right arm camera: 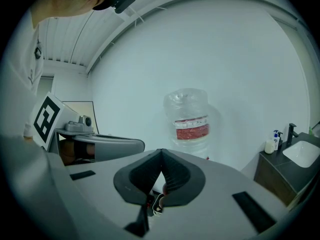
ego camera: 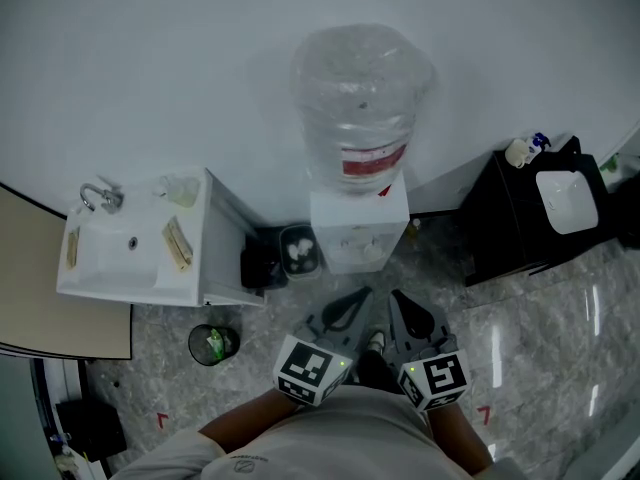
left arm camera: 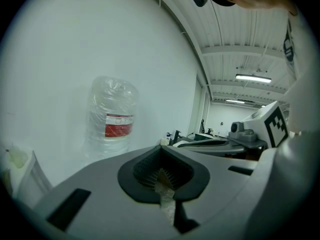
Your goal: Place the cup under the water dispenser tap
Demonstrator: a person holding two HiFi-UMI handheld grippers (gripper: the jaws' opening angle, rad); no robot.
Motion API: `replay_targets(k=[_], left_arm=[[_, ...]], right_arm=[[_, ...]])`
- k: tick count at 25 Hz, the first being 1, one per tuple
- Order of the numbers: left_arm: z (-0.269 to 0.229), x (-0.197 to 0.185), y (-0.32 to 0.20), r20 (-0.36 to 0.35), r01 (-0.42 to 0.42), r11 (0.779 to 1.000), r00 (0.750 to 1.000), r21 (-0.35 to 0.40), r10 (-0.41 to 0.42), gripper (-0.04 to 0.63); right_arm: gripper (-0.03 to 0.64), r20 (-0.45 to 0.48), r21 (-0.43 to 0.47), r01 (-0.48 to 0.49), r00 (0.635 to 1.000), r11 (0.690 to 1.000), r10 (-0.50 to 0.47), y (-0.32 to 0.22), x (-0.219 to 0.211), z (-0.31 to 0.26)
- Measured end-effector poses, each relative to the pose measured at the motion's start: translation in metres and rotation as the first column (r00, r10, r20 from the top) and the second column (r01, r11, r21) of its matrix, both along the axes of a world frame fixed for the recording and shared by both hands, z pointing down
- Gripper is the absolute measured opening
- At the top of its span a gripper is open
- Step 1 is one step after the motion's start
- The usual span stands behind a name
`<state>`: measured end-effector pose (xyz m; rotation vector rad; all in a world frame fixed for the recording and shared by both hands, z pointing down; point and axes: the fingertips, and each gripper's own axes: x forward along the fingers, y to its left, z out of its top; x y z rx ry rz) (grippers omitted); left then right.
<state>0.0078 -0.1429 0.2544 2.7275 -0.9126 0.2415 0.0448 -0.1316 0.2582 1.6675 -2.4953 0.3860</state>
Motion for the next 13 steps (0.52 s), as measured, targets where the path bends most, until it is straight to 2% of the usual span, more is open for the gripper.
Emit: replay_targets(k=[13], left_arm=[[0.0012,-0.009,-0.0001,-0.003,0.01,1.0,1.0,0.001,-0.01,0.005]], right_arm=[[0.017,-0.026,0.0,0.009,1.0,1.0,-0.009,-0.0012,-0.0075,-0.0005]])
